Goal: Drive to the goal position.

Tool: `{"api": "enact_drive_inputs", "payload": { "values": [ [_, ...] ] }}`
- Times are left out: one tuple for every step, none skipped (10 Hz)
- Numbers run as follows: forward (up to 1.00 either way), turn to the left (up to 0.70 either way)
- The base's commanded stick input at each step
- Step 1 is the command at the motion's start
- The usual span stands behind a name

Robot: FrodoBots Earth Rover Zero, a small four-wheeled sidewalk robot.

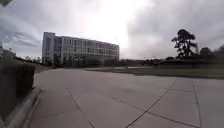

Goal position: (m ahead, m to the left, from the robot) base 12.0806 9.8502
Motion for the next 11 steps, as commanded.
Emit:
{"api": "enact_drive_inputs", "payload": {
  "values": [
    [0.04, 0.00],
    [0.04, 0.00],
    [0.04, 0.00],
    [0.04, 0.00],
    [0.04, 0.00],
    [0.01, 0.00],
    [0.04, 0.00],
    [0.04, 0.00],
    [0.04, 0.00],
    [0.04, 0.00],
    [0.04, 0.00]
  ]
}}
